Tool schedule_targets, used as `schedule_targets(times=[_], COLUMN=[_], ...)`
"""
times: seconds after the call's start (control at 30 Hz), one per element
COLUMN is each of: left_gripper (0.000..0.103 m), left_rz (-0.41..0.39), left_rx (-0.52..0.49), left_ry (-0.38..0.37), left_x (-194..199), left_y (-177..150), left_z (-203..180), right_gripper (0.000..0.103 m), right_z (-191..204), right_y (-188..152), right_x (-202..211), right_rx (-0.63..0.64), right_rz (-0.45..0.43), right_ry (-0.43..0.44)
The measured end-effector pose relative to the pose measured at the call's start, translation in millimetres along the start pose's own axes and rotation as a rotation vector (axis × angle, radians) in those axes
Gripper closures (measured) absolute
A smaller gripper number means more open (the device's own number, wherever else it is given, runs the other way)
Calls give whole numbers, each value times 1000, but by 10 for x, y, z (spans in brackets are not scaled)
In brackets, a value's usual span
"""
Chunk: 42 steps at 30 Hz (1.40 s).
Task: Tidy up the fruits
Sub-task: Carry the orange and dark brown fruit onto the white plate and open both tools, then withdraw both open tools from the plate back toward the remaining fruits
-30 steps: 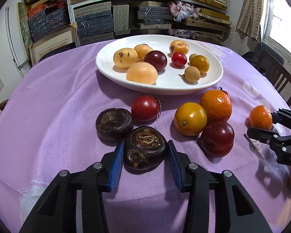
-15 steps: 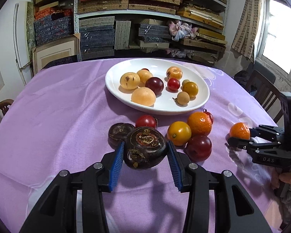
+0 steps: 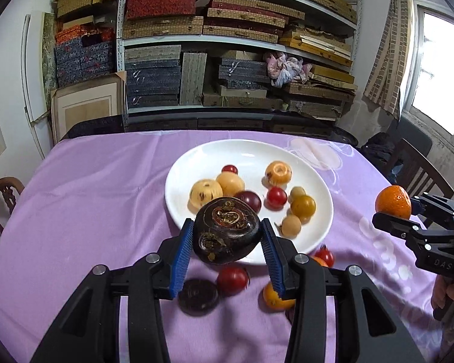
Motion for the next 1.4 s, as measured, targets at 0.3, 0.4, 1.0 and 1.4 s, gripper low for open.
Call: schedule_targets(times=[0.3, 0.4, 1.0, 1.4], left_gripper=[58, 58, 32, 5], left_rz=[132, 186, 156, 57], left_rx=[48, 60, 109, 83], left_ry=[6, 1, 17, 173], left_x=[-1025, -1341, -1092, 108], left_y=[772, 839, 850, -400], left_z=[1, -6, 311, 442], right_gripper=[56, 56, 30, 4], right_z=[552, 673, 485, -449], right_y=[324, 316, 312, -651], right_x=[-722, -965, -877, 31], right_rx=[121, 143, 104, -260], right_rz=[79, 123, 77, -116], right_ry=[72, 98, 104, 3])
Point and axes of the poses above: each gripper's, at about its wrist camera, not at the fingertips, and x roughly against the way its jaws point, z to its left, y to its top, the point moved 3 cm from there along -x, roughly the way its jaws point
